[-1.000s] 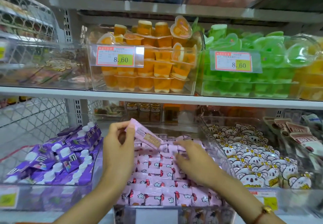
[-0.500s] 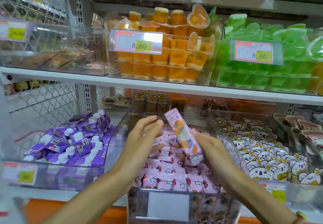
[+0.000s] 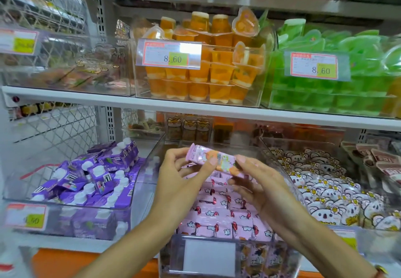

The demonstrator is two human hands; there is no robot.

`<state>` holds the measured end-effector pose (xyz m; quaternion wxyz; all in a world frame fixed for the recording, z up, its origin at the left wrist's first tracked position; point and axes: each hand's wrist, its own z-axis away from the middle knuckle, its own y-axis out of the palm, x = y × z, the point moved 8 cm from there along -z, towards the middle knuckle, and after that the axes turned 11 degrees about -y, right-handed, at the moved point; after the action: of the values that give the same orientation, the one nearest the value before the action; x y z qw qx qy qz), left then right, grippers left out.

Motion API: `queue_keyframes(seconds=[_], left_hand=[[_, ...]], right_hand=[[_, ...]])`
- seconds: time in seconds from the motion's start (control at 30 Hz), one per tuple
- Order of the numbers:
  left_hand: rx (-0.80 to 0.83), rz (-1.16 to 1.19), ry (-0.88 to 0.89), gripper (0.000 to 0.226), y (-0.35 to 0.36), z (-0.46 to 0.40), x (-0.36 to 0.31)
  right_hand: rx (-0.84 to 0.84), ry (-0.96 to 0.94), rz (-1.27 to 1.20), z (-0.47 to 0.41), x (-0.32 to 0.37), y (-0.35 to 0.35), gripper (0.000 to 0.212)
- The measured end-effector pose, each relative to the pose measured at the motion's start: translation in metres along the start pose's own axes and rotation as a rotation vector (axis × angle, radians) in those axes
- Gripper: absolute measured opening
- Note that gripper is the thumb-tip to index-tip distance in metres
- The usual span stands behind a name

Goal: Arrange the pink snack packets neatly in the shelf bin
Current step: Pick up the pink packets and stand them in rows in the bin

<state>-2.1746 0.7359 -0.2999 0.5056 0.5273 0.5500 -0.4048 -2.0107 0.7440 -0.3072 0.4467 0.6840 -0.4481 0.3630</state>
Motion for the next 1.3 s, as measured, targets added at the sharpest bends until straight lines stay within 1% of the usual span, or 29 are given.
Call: queue_keyframes(seconds=[0.03, 0.1, 0.13, 0.17, 0.2, 0.27, 0.3, 0.37, 0.43, 0.6, 0.77, 0.83, 0.9, 0.93, 0.97, 1.0, 1.03, 1.07, 1.1, 1.17, 1.2, 1.3], left_hand=[[-0.019, -0.079, 0.052, 0.043, -0.003, 0.000, -0.005], [-0.081, -0.272, 0.187, 0.028, -0.012, 0.002, -0.015], [-0.147, -0.358, 0.237, 0.025, -0.021, 0.003, -0.018], [-0.214, -0.425, 0.266, 0.029, -0.031, 0.004, -0.017], [-0.260, -0.478, 0.265, 0.036, -0.040, 0.004, -0.012], [-0.257, -0.568, 0.179, 0.041, -0.048, 0.004, 0.005], [-0.226, -0.600, 0.118, 0.037, -0.049, 0.003, 0.015], [-0.178, -0.600, 0.029, 0.022, -0.050, 0.001, 0.029], [-0.179, -0.568, 0.005, 0.014, -0.053, 0.001, 0.030], [-0.215, -0.548, -0.016, 0.011, -0.060, 0.000, 0.031], [-0.199, -0.501, -0.040, 0.012, -0.061, -0.003, 0.034], [-0.191, -0.508, -0.044, 0.015, -0.063, -0.003, 0.035], [-0.182, -0.533, -0.048, 0.018, -0.063, -0.003, 0.036], [-0.180, -0.543, -0.048, 0.019, -0.063, -0.003, 0.037], [-0.181, -0.548, -0.045, 0.019, -0.064, -0.002, 0.037], [-0.181, -0.551, -0.041, 0.020, -0.064, -0.002, 0.038], [-0.180, -0.554, -0.039, 0.022, -0.064, -0.002, 0.038], [-0.179, -0.556, -0.039, 0.023, -0.064, -0.003, 0.038], [-0.180, -0.558, -0.039, 0.024, -0.065, -0.004, 0.038], [-0.178, -0.564, -0.036, 0.023, -0.065, -0.005, 0.039], [-0.175, -0.564, -0.033, 0.023, -0.064, -0.005, 0.039], [-0.166, -0.546, -0.021, 0.023, -0.063, -0.006, 0.037]], right_hand=[[-0.051, -0.020, -0.023, 0.000, 0.002, -0.005, 0.045], [-0.164, -0.052, -0.060, -0.001, 0.004, -0.019, 0.048], [-0.222, -0.068, -0.059, -0.001, 0.005, -0.026, 0.048], [-0.278, -0.079, -0.041, -0.002, 0.005, -0.035, 0.047], [-0.327, -0.087, -0.002, -0.002, 0.005, -0.043, 0.046], [-0.386, -0.090, 0.128, -0.006, 0.003, -0.057, 0.044], [-0.398, -0.086, 0.221, -0.009, 0.002, -0.062, 0.043], [-0.391, -0.092, 0.422, -0.017, 0.003, -0.066, 0.039], [-0.330, -0.133, 0.593, -0.024, 0.006, -0.060, 0.036], [-0.093, -0.277, 0.968, -0.038, 0.012, -0.036, 0.025], [0.143, -0.406, 1.327, -0.066, 0.012, -0.001, 0.027], [0.252, -0.373, 1.415, -0.081, 0.004, 0.010, 0.025], [0.406, -0.277, 1.482, -0.091, -0.013, 0.019, 0.022], [0.453, -0.231, 1.506, -0.093, -0.022, 0.021, 0.021], [0.451, -0.216, 1.525, -0.095, -0.029, 0.021, 0.023], [0.391, -0.220, 1.530, -0.096, -0.032, 0.018, 0.030], [0.297, -0.228, 1.503, -0.097, -0.032, 0.013, 0.034], [0.211, -0.232, 1.457, -0.096, -0.032, 0.007, 0.033], [0.167, -0.226, 1.424, -0.095, -0.035, 0.002, 0.028], [0.210, -0.182, 1.433, -0.093, -0.046, -0.004, 0.015], [0.257, -0.165, 1.436, -0.092, -0.051, -0.005, 0.015], [0.379, -0.092, 1.398, -0.088, -0.057, -0.006, 0.027]])
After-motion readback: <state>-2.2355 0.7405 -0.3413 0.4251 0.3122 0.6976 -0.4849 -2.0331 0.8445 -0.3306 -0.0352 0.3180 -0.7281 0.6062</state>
